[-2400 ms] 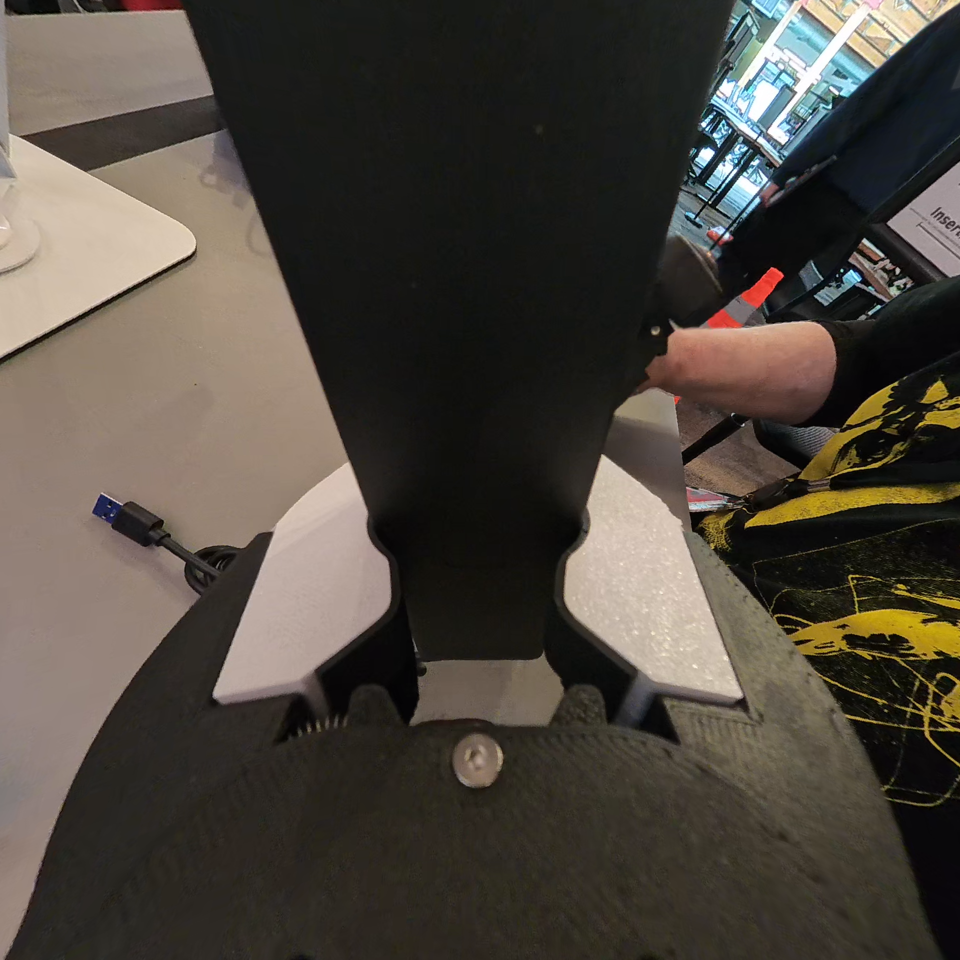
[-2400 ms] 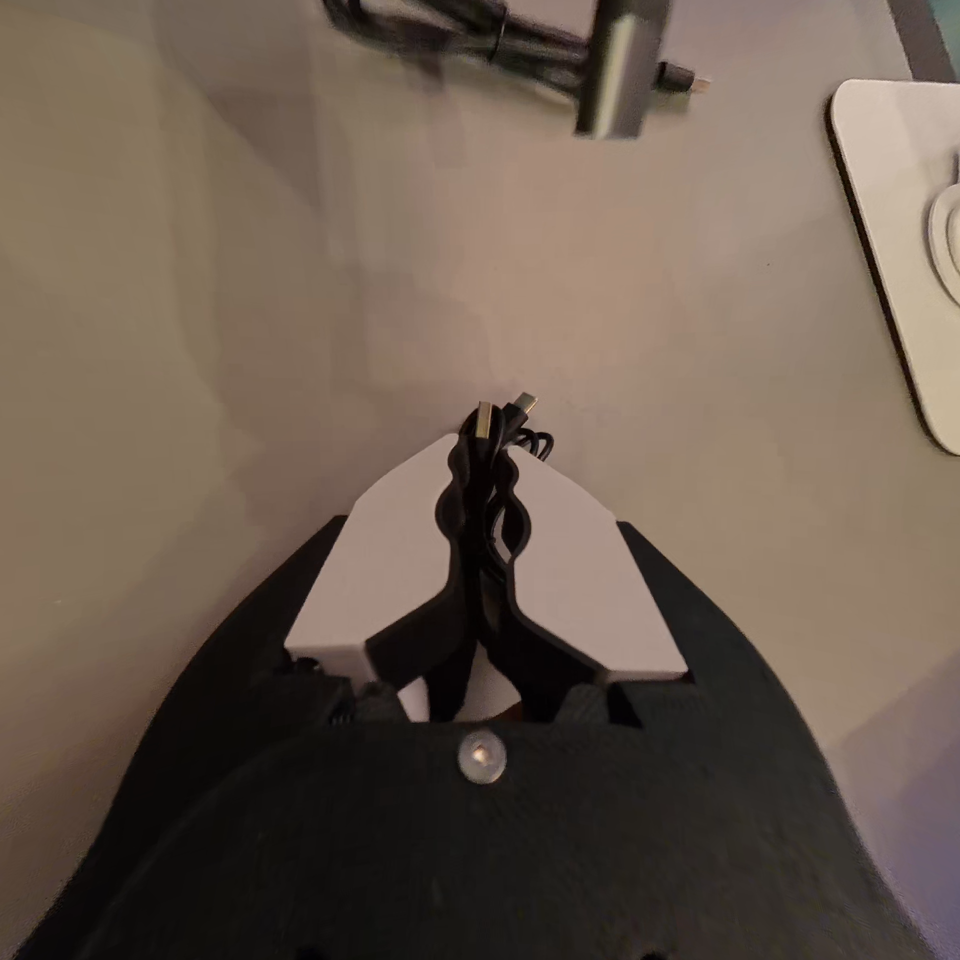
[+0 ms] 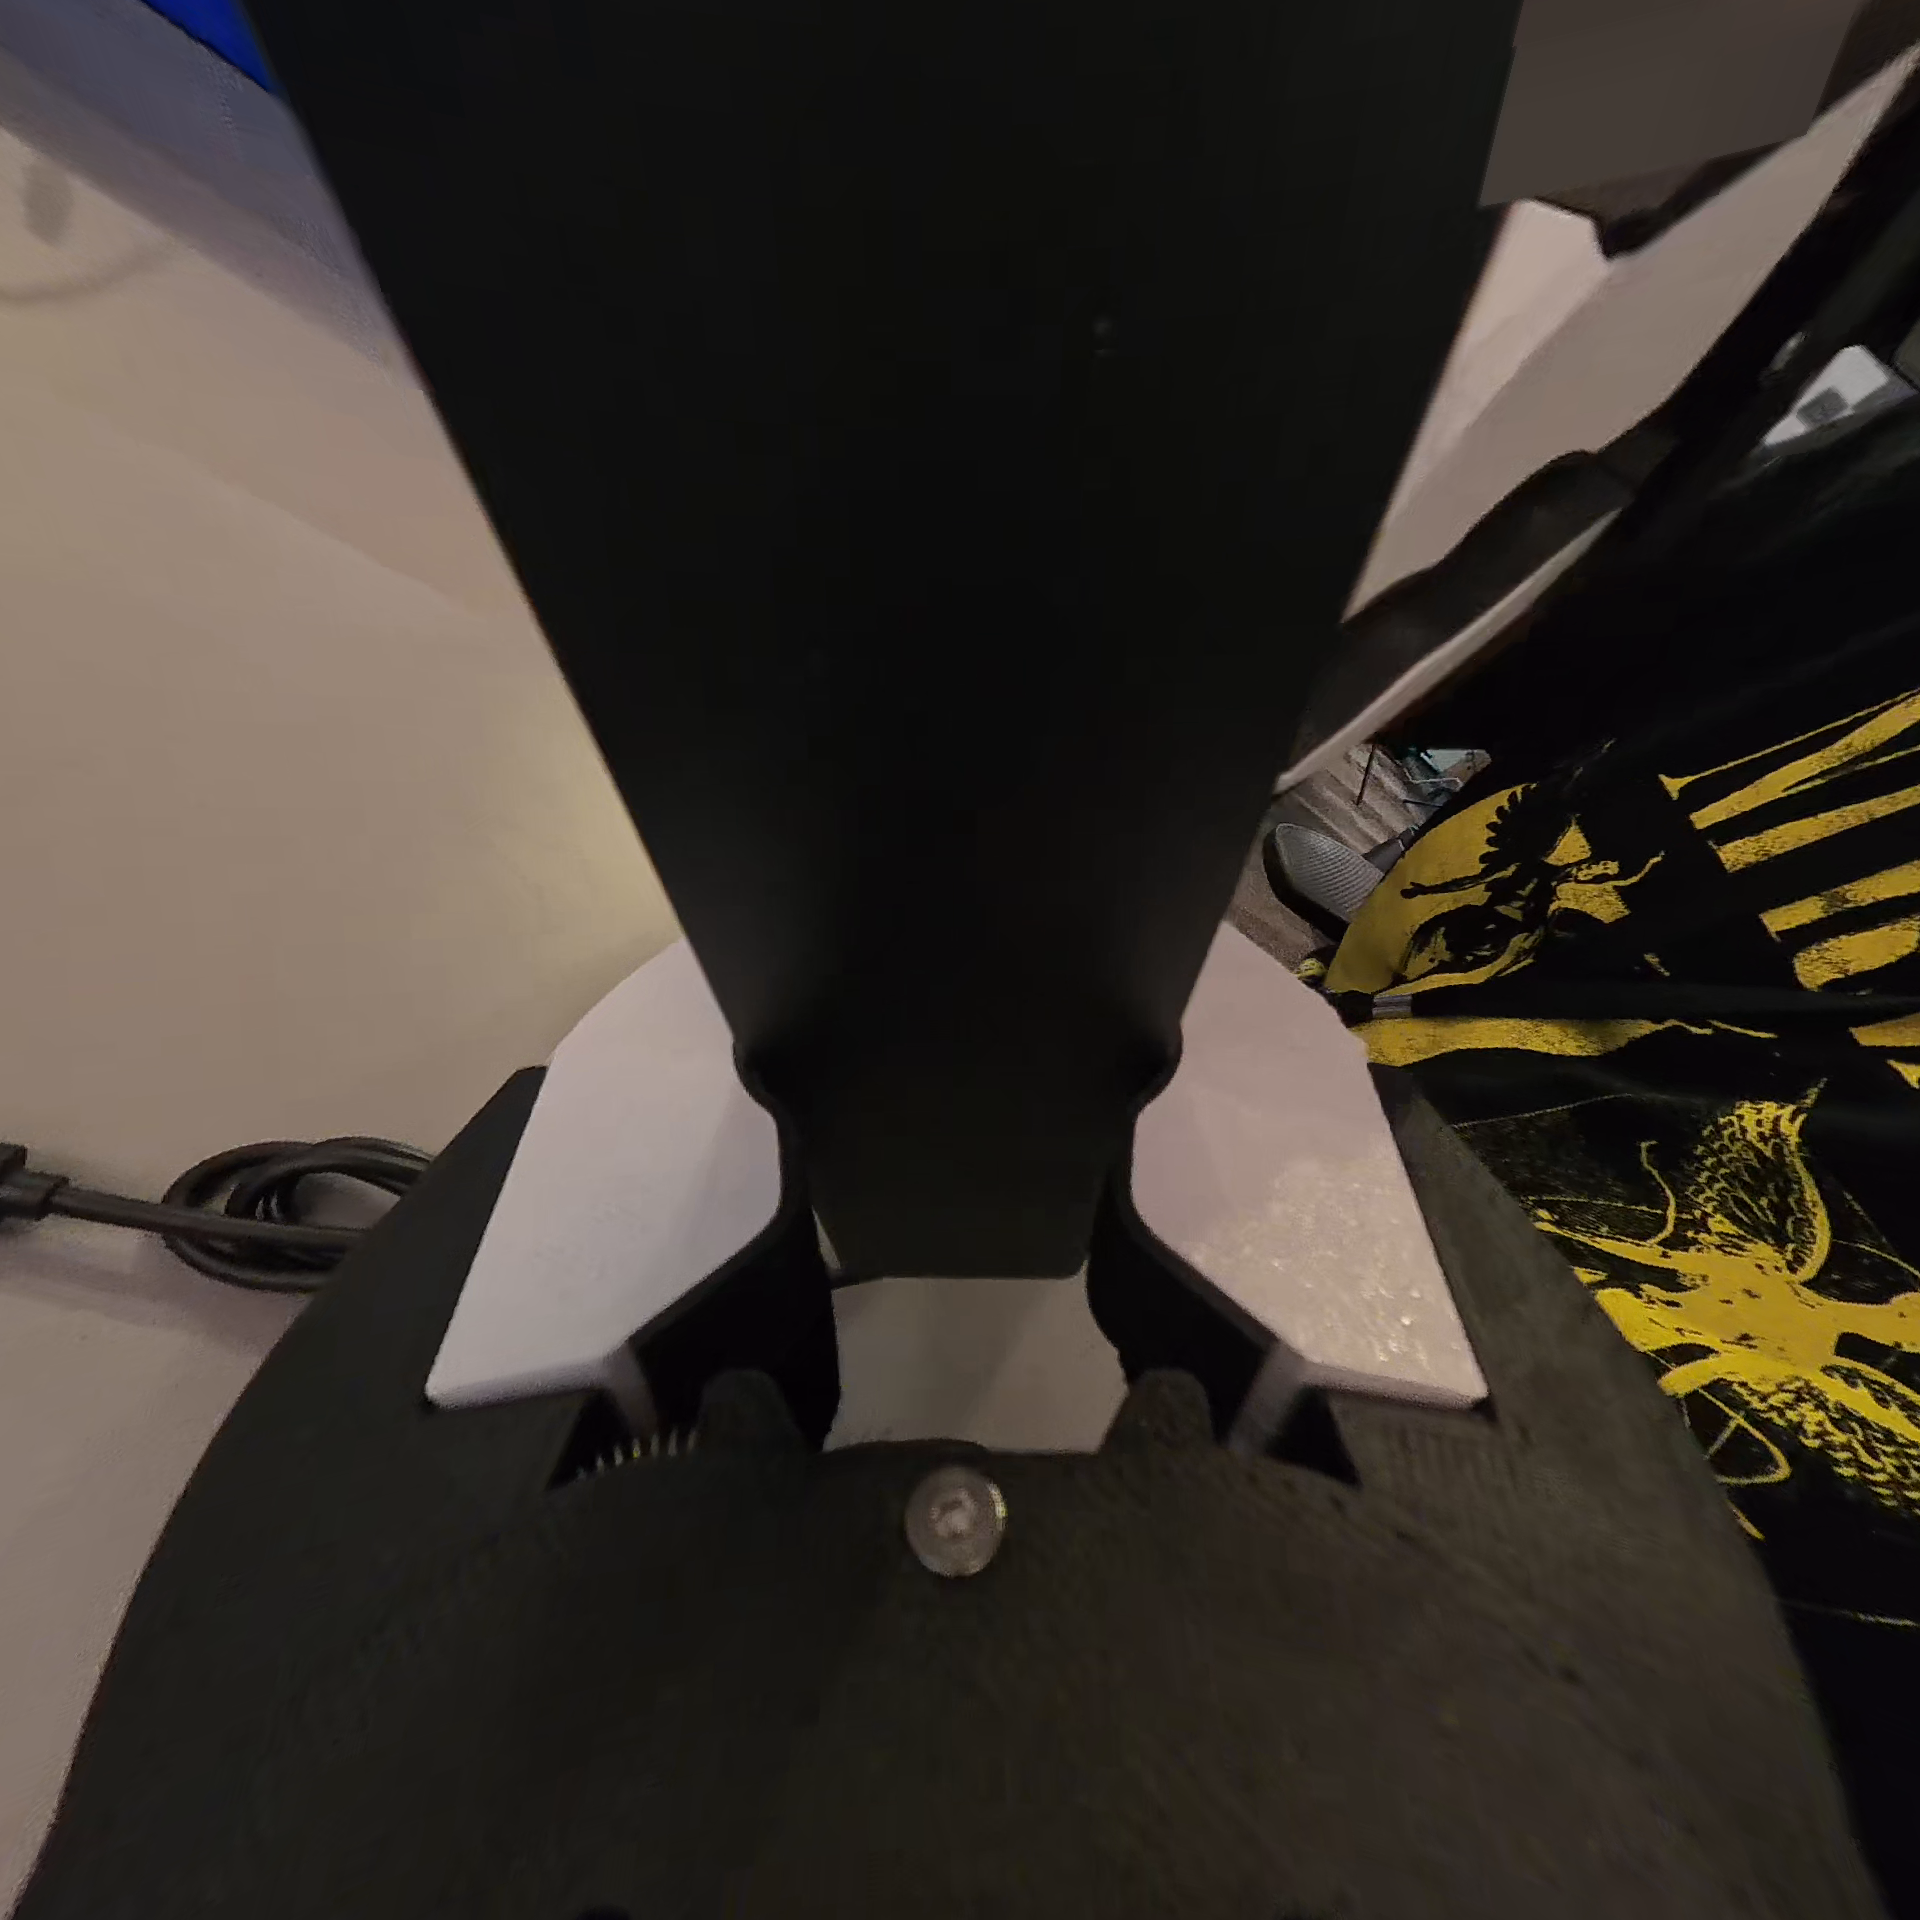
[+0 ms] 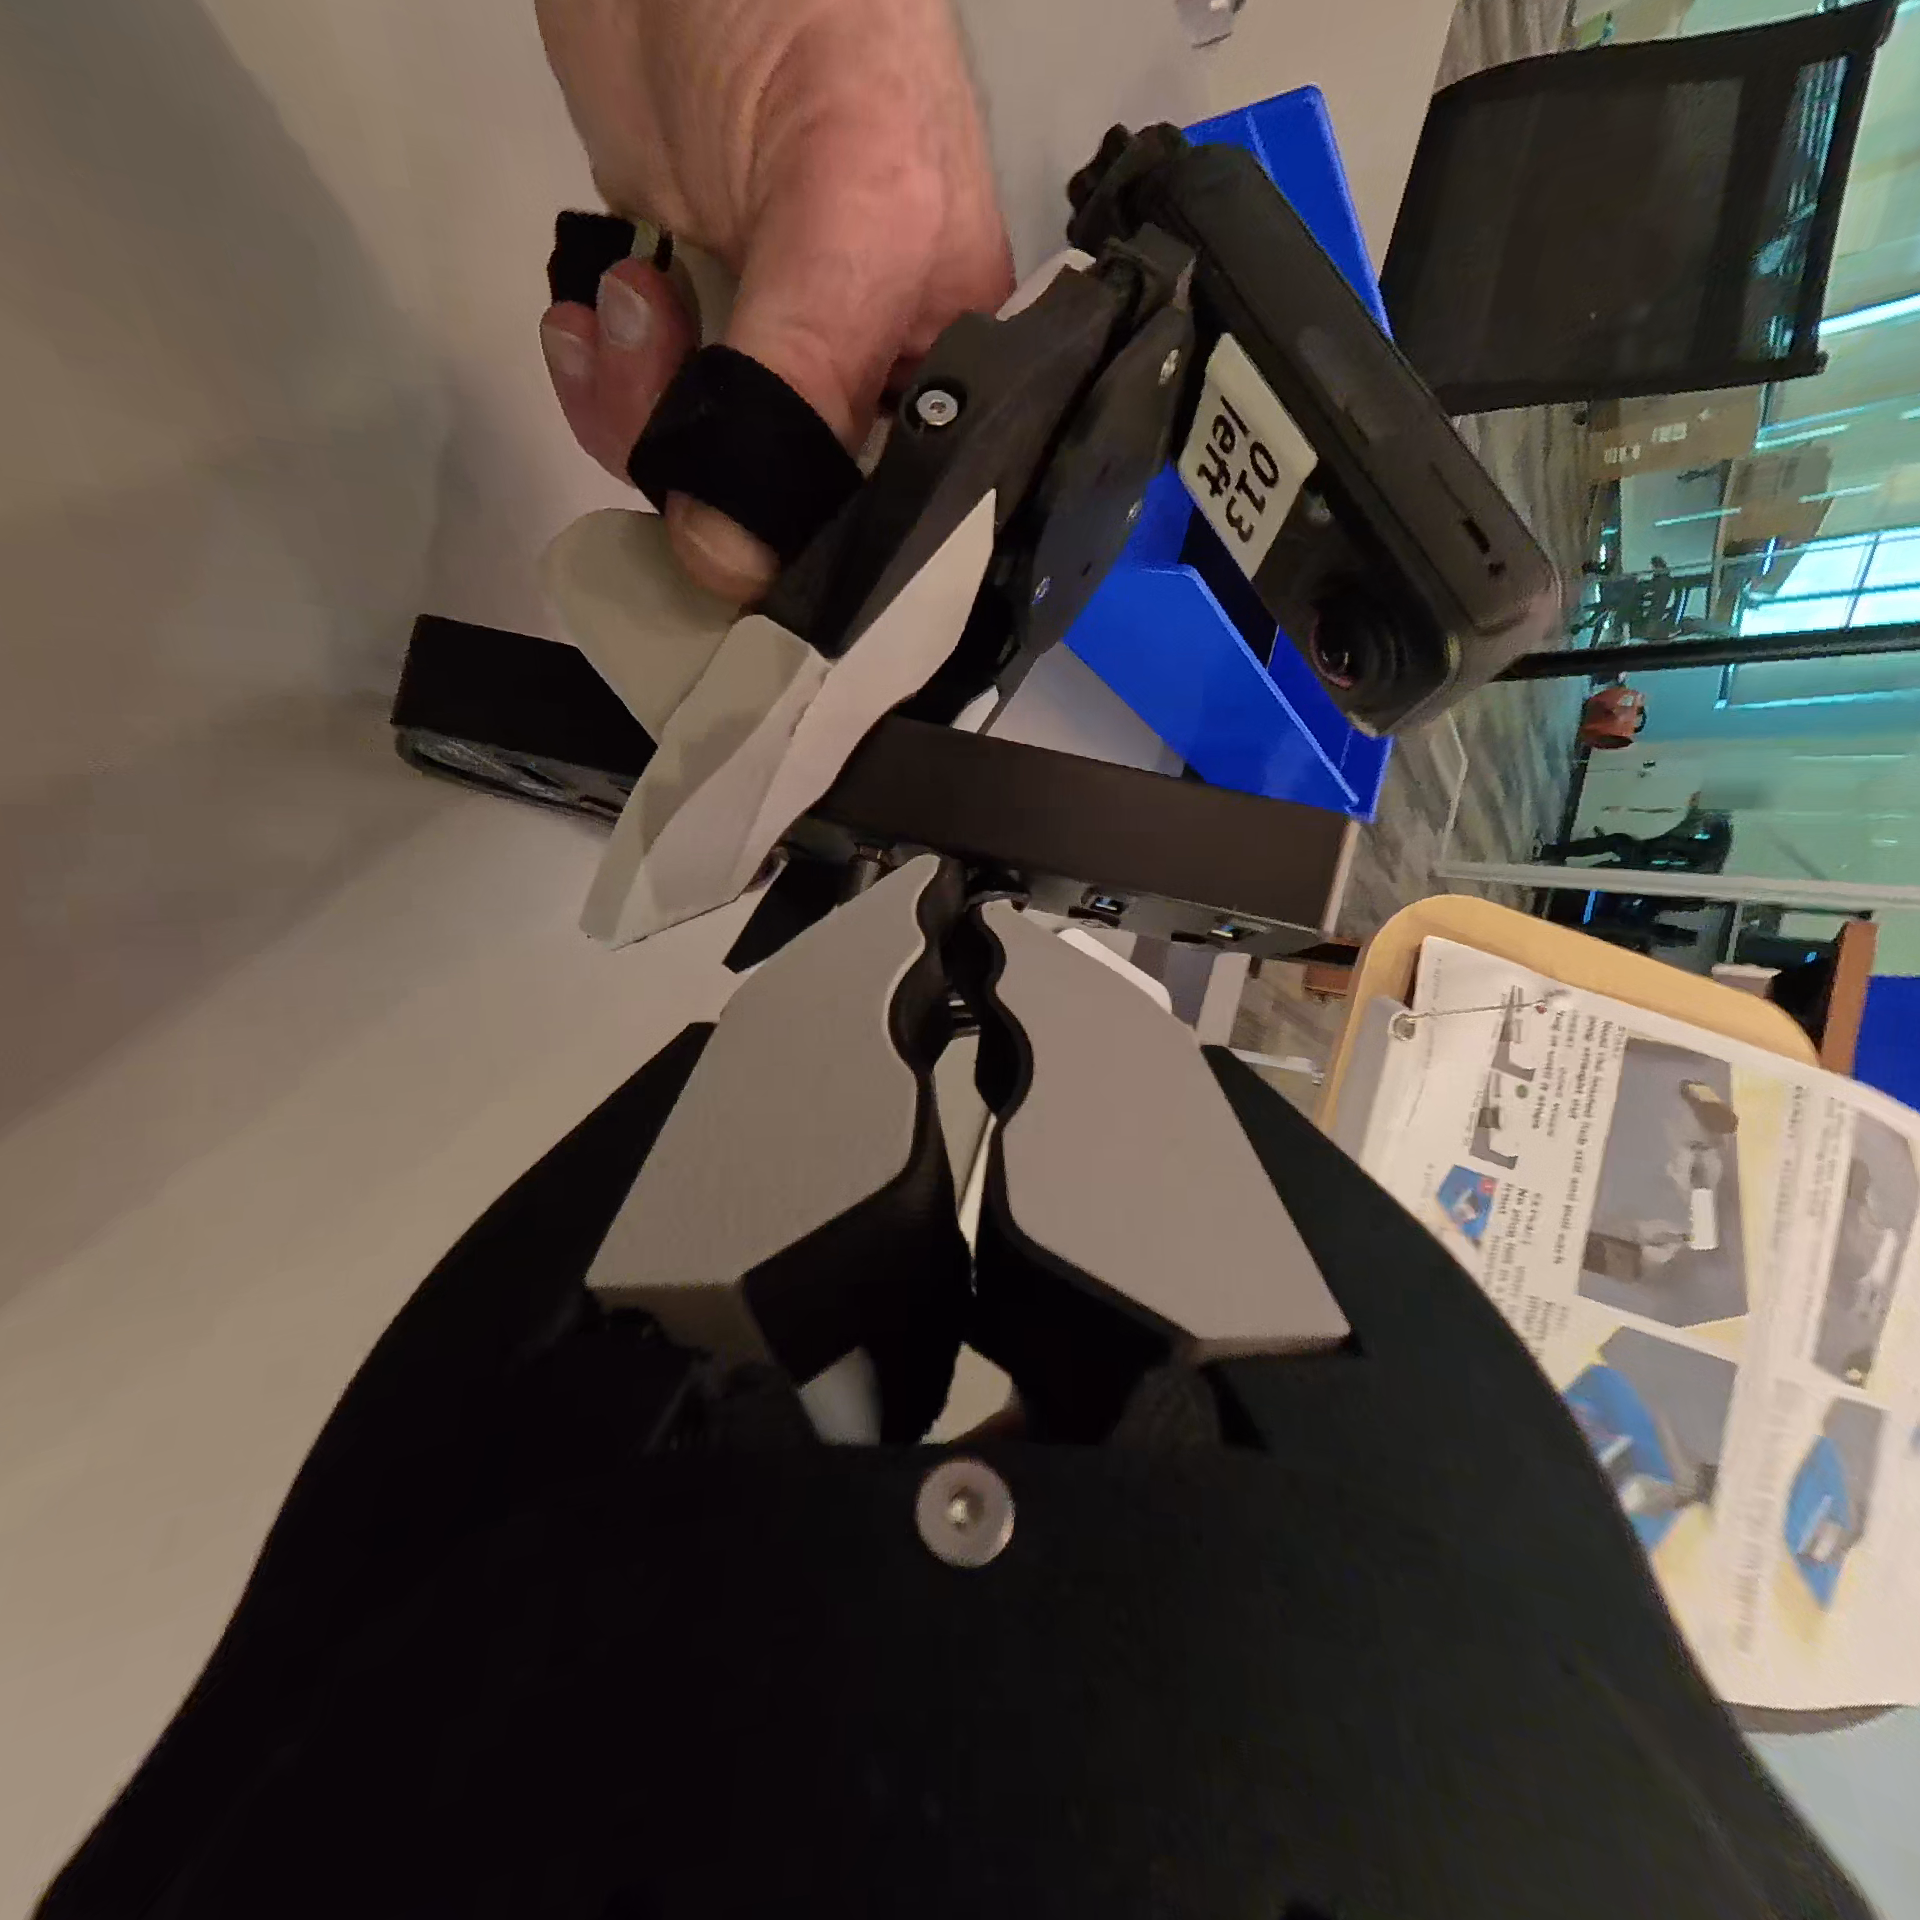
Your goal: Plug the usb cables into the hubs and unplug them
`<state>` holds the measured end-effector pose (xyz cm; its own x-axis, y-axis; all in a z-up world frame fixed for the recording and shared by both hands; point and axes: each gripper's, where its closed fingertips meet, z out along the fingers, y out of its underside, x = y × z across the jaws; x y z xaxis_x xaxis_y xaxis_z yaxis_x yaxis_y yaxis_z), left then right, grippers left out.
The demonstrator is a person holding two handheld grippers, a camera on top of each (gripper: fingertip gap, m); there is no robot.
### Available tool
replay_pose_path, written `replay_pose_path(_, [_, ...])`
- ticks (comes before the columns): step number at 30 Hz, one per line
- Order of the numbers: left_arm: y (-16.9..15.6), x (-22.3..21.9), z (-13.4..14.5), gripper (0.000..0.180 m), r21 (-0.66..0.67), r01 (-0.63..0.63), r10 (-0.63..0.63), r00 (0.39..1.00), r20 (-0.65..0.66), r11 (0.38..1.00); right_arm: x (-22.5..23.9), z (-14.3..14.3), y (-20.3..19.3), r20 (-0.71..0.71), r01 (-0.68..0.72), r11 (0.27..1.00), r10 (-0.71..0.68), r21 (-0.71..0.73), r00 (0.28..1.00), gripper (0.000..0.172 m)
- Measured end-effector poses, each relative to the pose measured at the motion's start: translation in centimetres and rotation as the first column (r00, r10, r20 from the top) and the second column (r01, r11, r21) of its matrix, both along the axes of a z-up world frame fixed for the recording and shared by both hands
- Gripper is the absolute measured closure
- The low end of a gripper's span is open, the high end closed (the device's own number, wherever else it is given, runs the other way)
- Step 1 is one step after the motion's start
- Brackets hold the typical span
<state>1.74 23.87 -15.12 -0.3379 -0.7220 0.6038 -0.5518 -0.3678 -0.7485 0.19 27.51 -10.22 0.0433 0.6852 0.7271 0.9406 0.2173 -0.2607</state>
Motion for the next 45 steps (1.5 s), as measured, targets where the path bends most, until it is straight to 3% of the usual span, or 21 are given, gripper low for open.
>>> replay_pose_path(1, [0.0, 0.0, 0.0, 0.117, 0.001, 0.001, -0.001, 1.000, 0.001, 1.000, 0.1, 0.0, 0.0, -0.038, 0.009, 1.000, -0.009, -0.009, 0.999, 0.172])
replay_pose_path(7, [0.6, -0.1, -0.1, 0.116, 0.020, -0.018, 0.018, 1.000, 0.012, 1.000, 1.1, 0.7, 0.0, -0.347, 0.044, 0.990, -0.088, -0.134, 0.934, 0.172])
replay_pose_path(12, [1.5, -0.7, -0.4, 0.115, 0.047, -0.039, 0.040, 0.999, -0.004, 0.998, 3.0, -0.7, -0.7, -0.584, 0.006, 0.906, -0.278, -0.423, 0.762, 0.172])
replay_pose_path(15, [2.1, -1.2, -0.7, 0.117, 0.059, -0.053, 0.054, 0.998, -0.022, 0.997, 4.8, -3.9, -1.4, -0.590, -0.031, 0.786, -0.437, -0.618, 0.679, 0.172])
replay_pose_path(19, [2.5, -1.8, -1.1, 0.115, 0.069, -0.046, 0.049, 0.998, -0.041, 0.997, 6.6, -8.4, -2.9, -0.500, -0.102, 0.560, -0.625, -0.822, 0.599, 0.172])
replay_pose_path(23, [2.6, -1.9, -1.6, 0.115, 0.078, -0.045, 0.050, 0.997, -0.062, 0.996, 8.6, -12.9, -3.1, -0.351, 0.009, 0.452, -0.705, -0.892, 0.616, 0.171])
replay_pose_path(27, [2.6, -2.0, -1.7, 0.115, 0.081, -0.044, 0.050, 0.997, -0.066, 0.996, 9.9, -14.3, -2.6, -0.314, 0.092, 0.447, -0.746, -0.890, 0.588, 0.164])
replay_pose_path(32, [2.9, -2.1, -1.5, 0.115, 0.081, -0.053, 0.058, 0.996, -0.062, 0.995, 12.1, -11.9, -2.9, -0.338, 0.282, 0.580, -0.733, -0.765, 0.590, 0.157])
replay_pose_path(35, [3.0, -2.1, -1.6, 0.115, 0.075, -0.054, 0.059, 0.996, -0.060, 0.996, 9.4, -11.1, -4.9, -0.354, 0.244, 0.624, -0.674, -0.742, 0.648, 0.162])
replay_pose_path(40, [2.8, -2.1, -1.6, 0.115, 0.079, -0.051, 0.055, 0.997, -0.060, 0.996, 7.7, -14.3, -4.6, -0.296, 0.378, 0.686, -0.652, -0.622, 0.698, 0.157])
replay_pose_path(45, [3.0, -2.3, -1.4, 0.115, 0.087, -0.056, 0.061, 0.997, -0.056, 0.995, 8.7, -14.7, -3.6, -0.339, 0.441, 0.682, -0.698, -0.583, 0.631, 0.157])
